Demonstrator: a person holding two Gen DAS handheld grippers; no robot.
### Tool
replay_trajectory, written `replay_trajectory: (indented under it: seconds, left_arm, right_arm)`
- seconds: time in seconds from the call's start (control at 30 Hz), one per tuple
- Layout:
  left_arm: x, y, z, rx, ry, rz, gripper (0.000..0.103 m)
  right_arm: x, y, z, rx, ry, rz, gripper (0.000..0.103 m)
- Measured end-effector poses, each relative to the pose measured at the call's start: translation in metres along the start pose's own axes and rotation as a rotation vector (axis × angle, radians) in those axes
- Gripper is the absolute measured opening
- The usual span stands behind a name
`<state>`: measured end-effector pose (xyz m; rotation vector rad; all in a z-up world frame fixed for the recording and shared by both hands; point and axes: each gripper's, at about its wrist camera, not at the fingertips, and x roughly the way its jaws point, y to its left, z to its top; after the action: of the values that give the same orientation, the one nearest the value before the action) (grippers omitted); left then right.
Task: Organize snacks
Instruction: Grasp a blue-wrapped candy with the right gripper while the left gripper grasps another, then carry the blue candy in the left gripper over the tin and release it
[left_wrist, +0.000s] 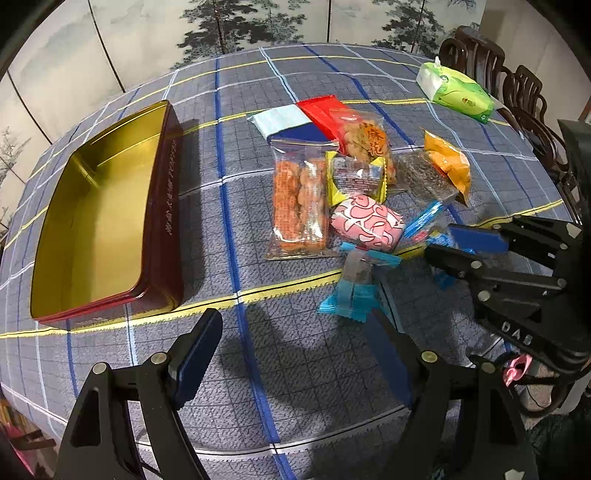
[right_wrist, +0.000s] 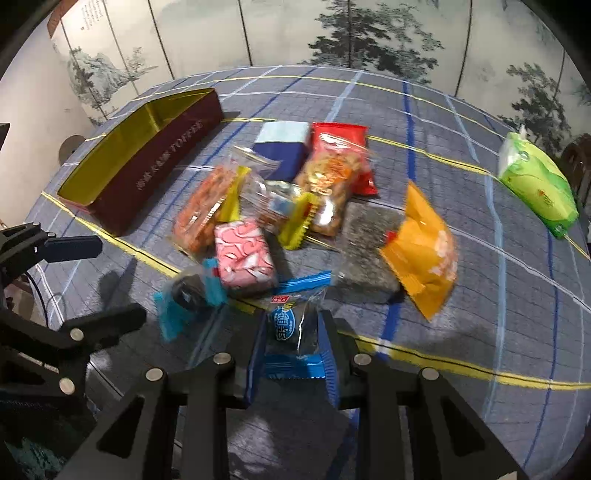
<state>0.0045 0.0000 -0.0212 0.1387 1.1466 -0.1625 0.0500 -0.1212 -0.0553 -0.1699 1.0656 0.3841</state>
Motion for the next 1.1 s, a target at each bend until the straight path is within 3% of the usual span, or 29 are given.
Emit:
replay_trajectory:
  seconds: [0.4, 0.47, 0.73, 0.97, 1.1]
  left_arm:
    - [0.009, -0.011, 0.013, 0.031, 0.008, -0.05, 0.074]
    - [0.012, -0.012, 0.015, 0.033, 0.019, -0.072, 0.064]
    - [0.025, -0.017, 0.024, 0.027, 0.061, -0.114, 0.055]
    - [0.035, -0.024, 0.026, 0.034, 0.087, -0.128, 0.036]
    - [0.033, -0.023, 0.025, 0.026, 0.083, -0.14, 0.032]
  right_arm:
    - [-0.008, -0.043, -0.007, 0.075, -0.009, -0.1, 0.028]
    - [-0.008, -0.046, -0.007, 0.082, -0.01, -0.098, 0.028]
    - [-0.007, -0.049, -0.007, 0.098, -0.015, -0.087, 0.028]
    - [-0.008, -0.049, -0.009, 0.104, -0.014, -0.081, 0.028]
    - [-0.008, -0.05, -0.008, 0.109, -0.015, -0.08, 0.028]
